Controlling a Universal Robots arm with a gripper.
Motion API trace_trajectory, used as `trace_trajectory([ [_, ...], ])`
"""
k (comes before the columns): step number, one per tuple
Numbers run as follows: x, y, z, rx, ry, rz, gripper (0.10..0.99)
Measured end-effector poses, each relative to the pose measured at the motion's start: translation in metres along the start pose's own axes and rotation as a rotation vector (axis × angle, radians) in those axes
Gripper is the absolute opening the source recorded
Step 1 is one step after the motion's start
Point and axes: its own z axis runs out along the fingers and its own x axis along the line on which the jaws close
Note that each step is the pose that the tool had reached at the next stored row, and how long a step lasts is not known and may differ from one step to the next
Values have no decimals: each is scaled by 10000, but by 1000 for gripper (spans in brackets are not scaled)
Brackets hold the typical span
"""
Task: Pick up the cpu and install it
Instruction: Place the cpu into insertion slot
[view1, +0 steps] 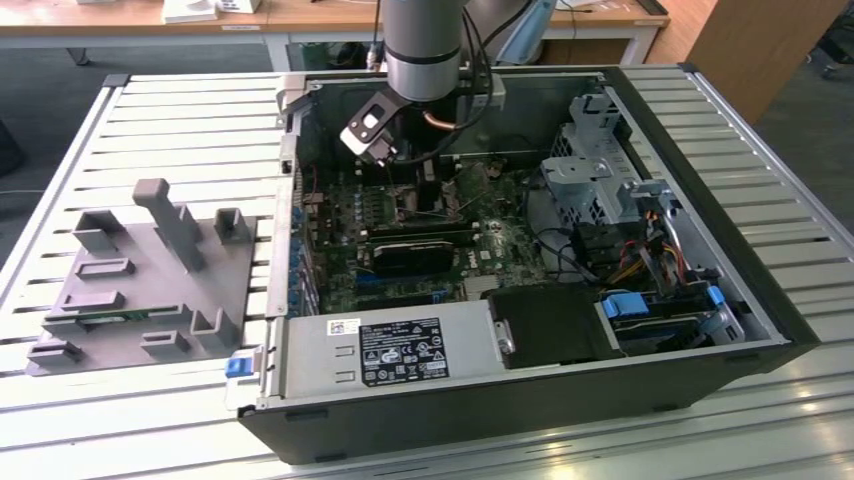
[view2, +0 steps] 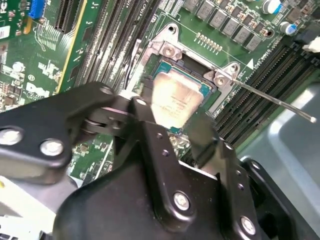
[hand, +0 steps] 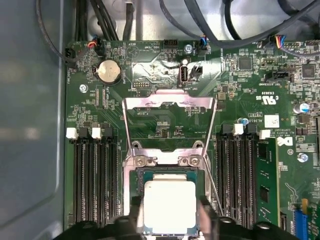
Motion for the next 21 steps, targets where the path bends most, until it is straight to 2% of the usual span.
trace_trajectory([
  [2,0,1,-21,-1,1,0,478],
  [3,0,1,-27,-1,1,0,478],
  [5,0,2,-39,-1,2,0,361],
  [6,0,2,-44,-1,1,0,361],
  [8,1,3,-52,0,1,0,243],
  [9,0,3,-56,-1,2,0,243],
  [11,0,3,-66,0,1,0,125],
  [21,0,5,-97,1,-1,3,106],
])
